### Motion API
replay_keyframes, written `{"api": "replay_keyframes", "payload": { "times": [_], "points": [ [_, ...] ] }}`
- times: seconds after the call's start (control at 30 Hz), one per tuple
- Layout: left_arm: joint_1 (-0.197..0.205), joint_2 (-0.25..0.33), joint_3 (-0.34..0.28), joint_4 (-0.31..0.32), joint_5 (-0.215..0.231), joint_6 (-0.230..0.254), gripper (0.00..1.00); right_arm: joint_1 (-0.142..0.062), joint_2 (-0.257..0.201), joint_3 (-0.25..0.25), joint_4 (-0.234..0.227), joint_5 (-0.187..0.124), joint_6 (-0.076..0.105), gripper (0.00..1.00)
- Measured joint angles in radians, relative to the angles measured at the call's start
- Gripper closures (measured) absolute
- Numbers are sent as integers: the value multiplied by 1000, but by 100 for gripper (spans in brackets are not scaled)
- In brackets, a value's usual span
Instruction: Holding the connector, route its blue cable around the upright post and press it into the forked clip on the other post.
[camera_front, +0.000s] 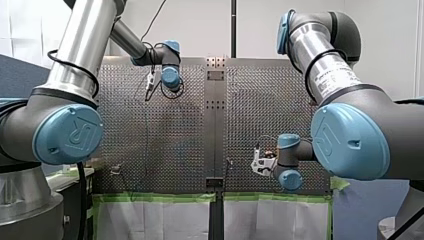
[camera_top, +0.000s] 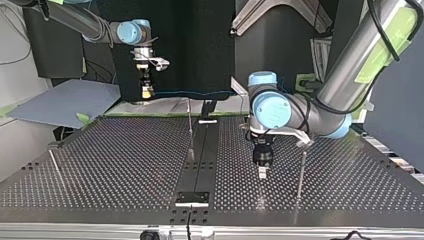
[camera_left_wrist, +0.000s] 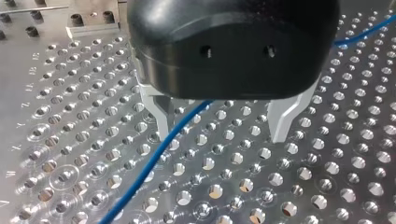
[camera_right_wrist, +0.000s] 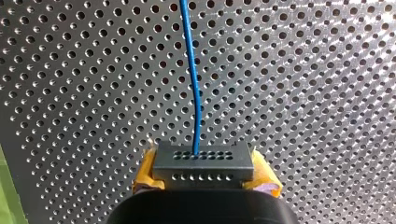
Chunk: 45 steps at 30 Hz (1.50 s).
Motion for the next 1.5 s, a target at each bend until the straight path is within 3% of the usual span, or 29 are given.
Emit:
{"api": "replay_keyframes", "payload": {
  "times": [0.7,1.23,1.5],
  "points": [
    [-11,-2,-66,67,-6,20,1,-5,1,1,-1,1,0,71],
    [-33,-3,-96,95,-22,61,1,-8,1,1,-3,1,-1,69],
    [-40,-5,-114,109,-50,93,1,-9,1,1,-3,0,-1,69]
  ]
}}
